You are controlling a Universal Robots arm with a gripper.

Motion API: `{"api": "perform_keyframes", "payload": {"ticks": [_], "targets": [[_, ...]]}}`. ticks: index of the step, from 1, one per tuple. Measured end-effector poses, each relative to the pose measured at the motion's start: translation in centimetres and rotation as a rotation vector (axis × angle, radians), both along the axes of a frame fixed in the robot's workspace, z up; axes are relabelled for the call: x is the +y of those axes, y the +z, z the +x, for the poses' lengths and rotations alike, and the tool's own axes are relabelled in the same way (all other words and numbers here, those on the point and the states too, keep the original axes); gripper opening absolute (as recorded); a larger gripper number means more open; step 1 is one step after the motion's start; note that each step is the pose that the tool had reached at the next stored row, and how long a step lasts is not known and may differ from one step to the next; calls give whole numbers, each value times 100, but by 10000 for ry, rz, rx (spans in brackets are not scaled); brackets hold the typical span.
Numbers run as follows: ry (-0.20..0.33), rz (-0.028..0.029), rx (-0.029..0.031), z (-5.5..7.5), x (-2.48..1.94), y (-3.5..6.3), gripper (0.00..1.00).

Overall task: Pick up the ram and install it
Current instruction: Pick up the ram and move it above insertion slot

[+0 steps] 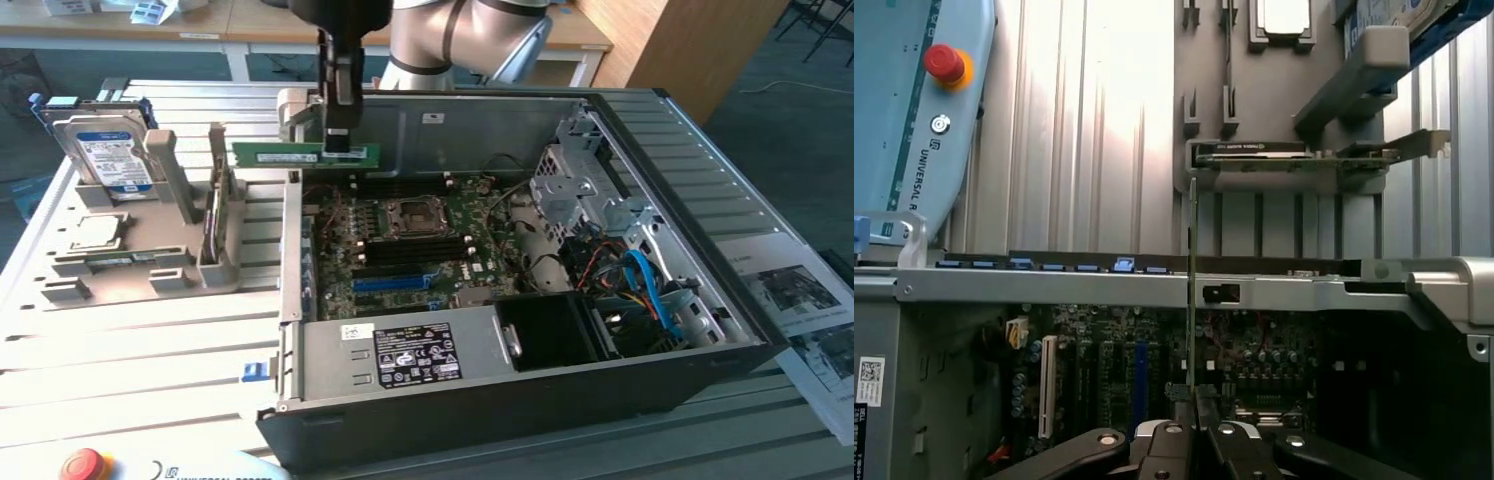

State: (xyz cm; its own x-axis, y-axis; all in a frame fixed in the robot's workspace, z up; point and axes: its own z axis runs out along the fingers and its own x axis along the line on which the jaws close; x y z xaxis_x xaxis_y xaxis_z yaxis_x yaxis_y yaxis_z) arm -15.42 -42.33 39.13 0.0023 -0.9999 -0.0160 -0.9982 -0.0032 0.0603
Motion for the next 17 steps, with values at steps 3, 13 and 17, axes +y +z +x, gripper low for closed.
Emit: {"api": "perform_keyframes", "payload": {"ticks": [3,13,17], "targets": [[-1,-1,12,101,-9,0,12],[0,-1,51,449,-38,0,12],[0,-1,66,585,-50,0,12]]}}
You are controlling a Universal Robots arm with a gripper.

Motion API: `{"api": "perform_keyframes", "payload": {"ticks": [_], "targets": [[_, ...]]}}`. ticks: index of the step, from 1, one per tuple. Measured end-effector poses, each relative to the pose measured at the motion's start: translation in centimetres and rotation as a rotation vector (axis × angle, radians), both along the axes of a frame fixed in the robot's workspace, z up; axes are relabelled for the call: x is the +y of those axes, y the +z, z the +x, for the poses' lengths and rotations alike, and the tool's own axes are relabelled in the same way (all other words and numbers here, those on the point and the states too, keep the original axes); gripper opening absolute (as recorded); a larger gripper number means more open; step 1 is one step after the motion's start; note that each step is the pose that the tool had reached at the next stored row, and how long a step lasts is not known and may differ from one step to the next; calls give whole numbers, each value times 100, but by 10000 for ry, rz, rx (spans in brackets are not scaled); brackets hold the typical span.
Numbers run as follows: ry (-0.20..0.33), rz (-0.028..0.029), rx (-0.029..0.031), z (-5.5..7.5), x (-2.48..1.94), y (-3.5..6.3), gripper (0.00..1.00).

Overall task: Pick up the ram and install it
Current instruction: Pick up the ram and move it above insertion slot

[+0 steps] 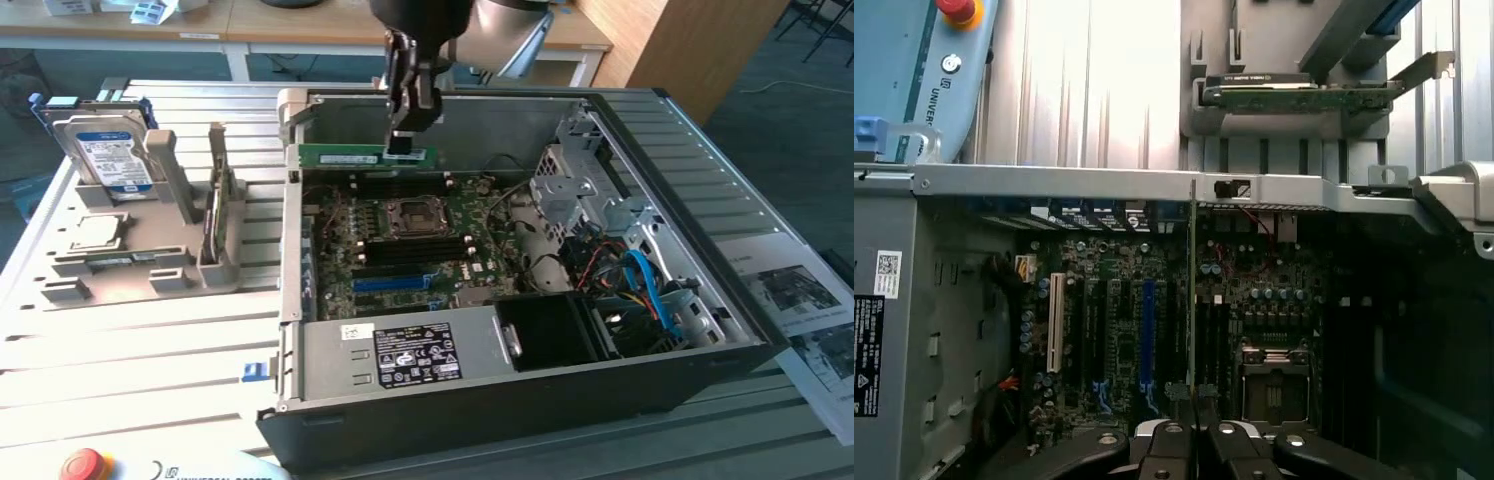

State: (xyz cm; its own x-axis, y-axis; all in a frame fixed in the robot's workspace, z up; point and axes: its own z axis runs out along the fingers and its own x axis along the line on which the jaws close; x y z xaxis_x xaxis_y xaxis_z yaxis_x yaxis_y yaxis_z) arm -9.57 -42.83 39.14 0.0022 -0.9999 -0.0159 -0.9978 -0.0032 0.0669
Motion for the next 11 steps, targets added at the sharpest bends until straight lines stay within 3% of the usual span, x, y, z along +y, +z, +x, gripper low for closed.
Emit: {"api": "perform_keyframes", "payload": {"ticks": [11], "targets": [[-2,0,37,349,-32,0,12]]}}
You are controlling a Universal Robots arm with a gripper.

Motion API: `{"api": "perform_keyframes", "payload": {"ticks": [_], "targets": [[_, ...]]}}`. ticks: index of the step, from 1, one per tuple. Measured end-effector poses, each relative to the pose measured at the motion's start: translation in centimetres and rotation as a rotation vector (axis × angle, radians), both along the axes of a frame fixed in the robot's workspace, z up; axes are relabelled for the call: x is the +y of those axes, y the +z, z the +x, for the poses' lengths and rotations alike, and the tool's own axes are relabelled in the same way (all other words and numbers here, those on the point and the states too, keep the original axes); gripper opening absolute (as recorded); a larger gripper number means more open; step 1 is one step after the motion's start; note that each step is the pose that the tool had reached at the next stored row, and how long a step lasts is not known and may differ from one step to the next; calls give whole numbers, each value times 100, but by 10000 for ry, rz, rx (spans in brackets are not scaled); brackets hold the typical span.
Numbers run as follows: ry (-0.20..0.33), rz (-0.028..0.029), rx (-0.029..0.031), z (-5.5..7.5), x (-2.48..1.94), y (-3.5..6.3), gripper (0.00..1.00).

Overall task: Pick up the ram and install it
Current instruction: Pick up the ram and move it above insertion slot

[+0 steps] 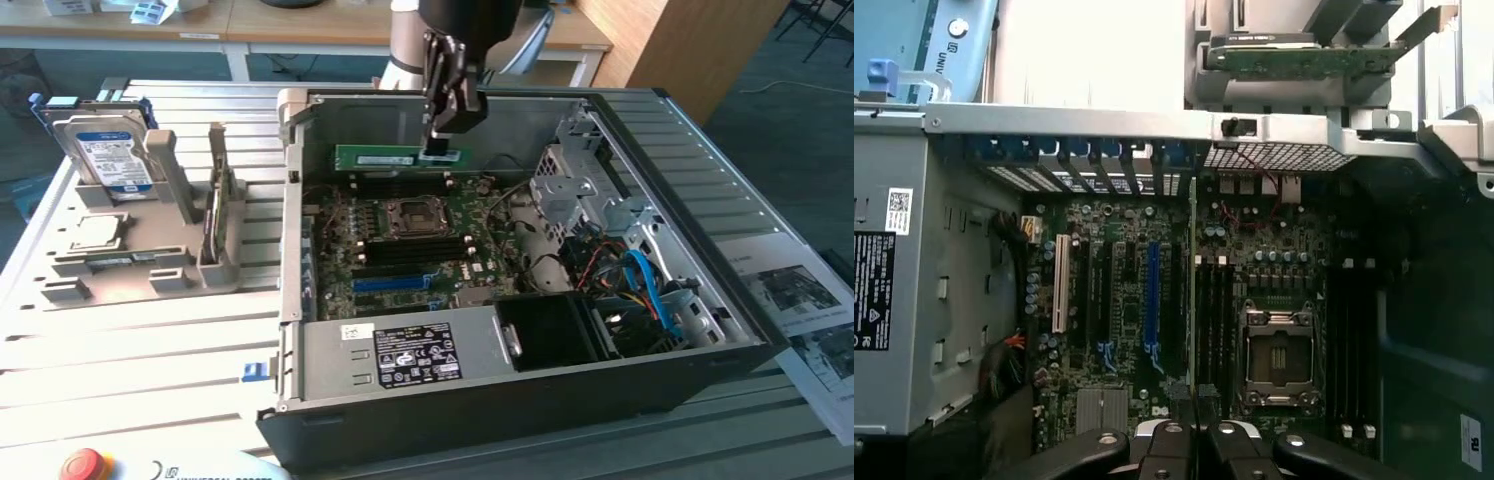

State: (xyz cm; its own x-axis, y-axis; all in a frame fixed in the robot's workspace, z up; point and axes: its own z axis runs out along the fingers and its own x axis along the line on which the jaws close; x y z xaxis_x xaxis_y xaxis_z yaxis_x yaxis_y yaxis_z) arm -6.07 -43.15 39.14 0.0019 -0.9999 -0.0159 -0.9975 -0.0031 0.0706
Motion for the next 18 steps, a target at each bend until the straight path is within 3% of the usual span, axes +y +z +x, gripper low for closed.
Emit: {"api": "perform_keyframes", "payload": {"ticks": [5,13,18], "targets": [[1,0,11,139,-12,0,12],[1,1,8,150,-12,0,12],[6,-1,-73,145,-12,0,12]]}}
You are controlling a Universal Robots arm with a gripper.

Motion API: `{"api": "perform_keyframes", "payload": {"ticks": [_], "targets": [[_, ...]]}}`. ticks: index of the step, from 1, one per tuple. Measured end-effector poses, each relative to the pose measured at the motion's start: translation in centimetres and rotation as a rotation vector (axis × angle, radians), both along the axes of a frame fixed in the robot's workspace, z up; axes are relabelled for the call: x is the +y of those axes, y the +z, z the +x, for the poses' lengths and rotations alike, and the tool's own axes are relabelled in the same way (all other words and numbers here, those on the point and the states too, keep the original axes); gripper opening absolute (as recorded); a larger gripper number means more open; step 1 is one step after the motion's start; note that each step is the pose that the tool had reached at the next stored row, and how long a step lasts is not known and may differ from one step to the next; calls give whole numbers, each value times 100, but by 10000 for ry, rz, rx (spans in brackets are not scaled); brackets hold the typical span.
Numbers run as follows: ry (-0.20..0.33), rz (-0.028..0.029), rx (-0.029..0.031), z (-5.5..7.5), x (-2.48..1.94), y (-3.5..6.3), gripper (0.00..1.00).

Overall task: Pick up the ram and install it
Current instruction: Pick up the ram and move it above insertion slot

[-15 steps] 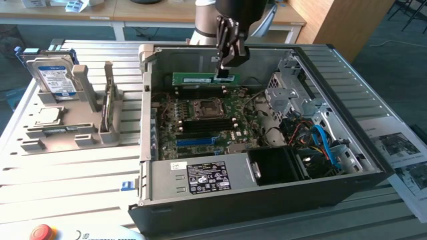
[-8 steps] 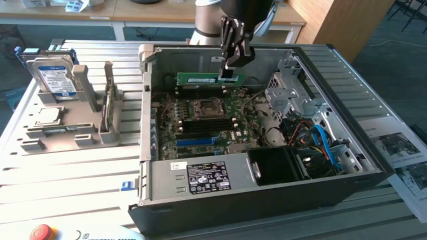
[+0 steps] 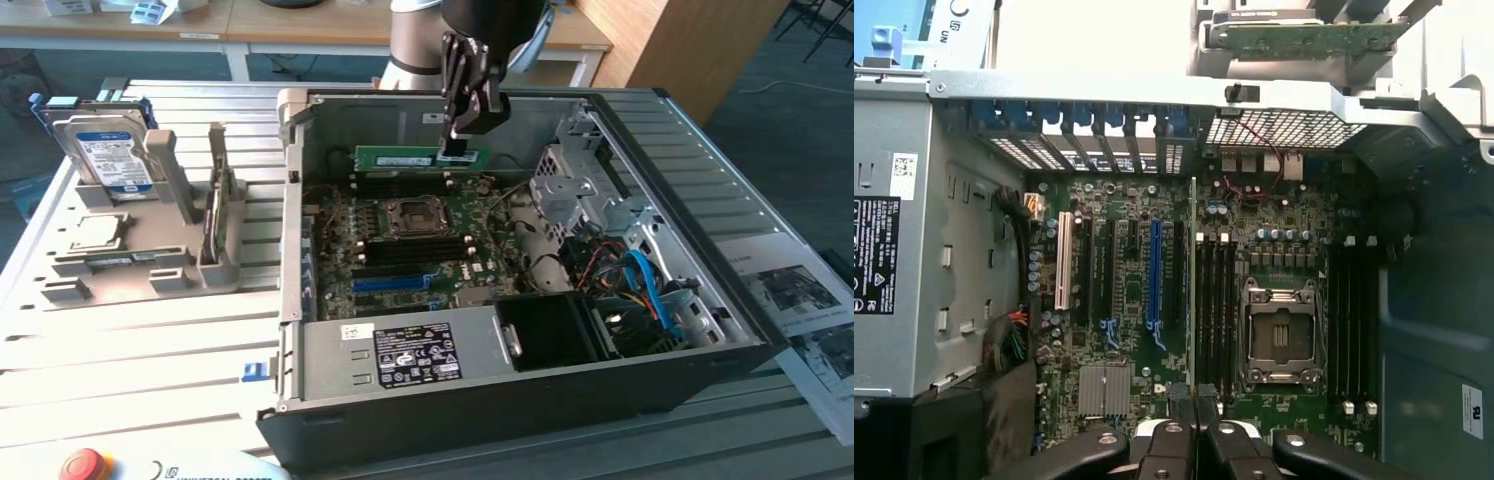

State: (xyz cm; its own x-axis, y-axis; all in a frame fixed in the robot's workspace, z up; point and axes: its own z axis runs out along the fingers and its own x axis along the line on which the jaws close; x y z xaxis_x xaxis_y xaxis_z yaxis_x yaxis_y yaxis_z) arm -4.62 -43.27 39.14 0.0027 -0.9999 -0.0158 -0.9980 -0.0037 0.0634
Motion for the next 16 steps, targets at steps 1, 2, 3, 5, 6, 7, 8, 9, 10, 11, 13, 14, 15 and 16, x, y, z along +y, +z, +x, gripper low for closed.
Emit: {"api": "perform_keyframes", "payload": {"ticks": [1,2,3,5,6,7,8,9,10,11,13,14,15,16], "targets": [[3,1,-21,-1,0,0,12],[6,1,-41,-3,0,0,12],[8,0,-63,-4,0,0,12],[16,1,-115,-8,0,0,12],[19,1,-136,-10,0,0,12],[22,1,-156,-12,0,0,12],[26,1,-176,-14,0,0,12],[30,1,-197,-16,0,0,12],[34,2,-217,-17,0,-1,12],[38,1,-237,-18,0,0,12],[43,1,-249,-18,0,0,12],[42,1,-250,-19,0,0,12],[42,1,-250,-19,0,0,12],[42,0,-250,-19,0,-1,12]]}}
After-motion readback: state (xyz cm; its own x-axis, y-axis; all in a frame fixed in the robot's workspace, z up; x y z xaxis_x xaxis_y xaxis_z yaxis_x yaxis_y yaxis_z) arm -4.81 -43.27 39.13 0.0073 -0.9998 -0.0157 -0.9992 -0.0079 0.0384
